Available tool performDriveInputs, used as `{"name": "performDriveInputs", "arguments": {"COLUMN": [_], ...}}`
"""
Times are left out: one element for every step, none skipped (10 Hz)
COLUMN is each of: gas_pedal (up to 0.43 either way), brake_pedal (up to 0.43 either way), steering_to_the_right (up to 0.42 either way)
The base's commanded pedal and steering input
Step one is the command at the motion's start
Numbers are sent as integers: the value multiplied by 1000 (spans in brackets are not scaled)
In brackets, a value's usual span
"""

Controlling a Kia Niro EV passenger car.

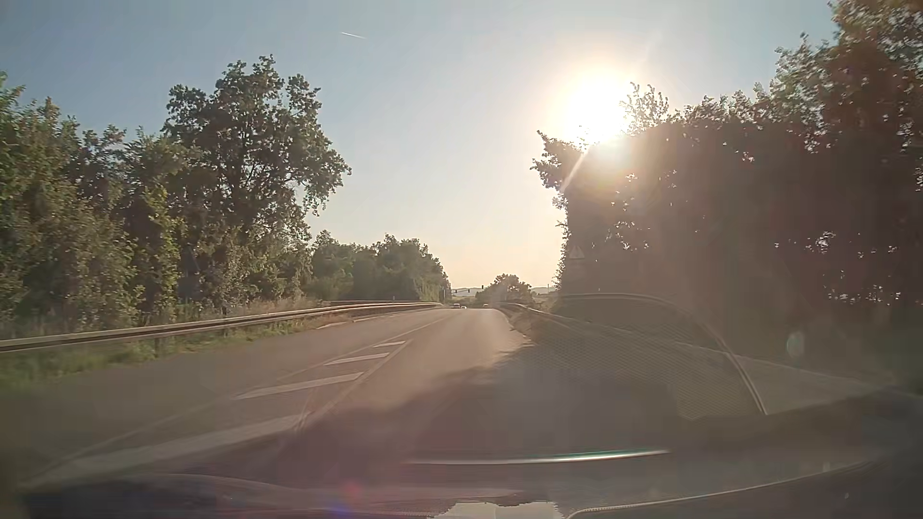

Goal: Follow the waypoints while adhering to traffic rules and regulations

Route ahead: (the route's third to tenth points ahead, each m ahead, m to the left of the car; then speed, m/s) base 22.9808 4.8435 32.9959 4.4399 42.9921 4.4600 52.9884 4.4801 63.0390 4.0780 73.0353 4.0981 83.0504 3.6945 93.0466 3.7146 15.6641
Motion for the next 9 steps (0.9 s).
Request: {"name": "performDriveInputs", "arguments": {"gas_pedal": [138, 138, 138, 138, 138, 138, 138, 138, 138], "brake_pedal": [0, 0, 0, 0, 0, 0, 0, 0, 0], "steering_to_the_right": [1, 1, 1, 1, 1, 1, 1, 1, 1]}}
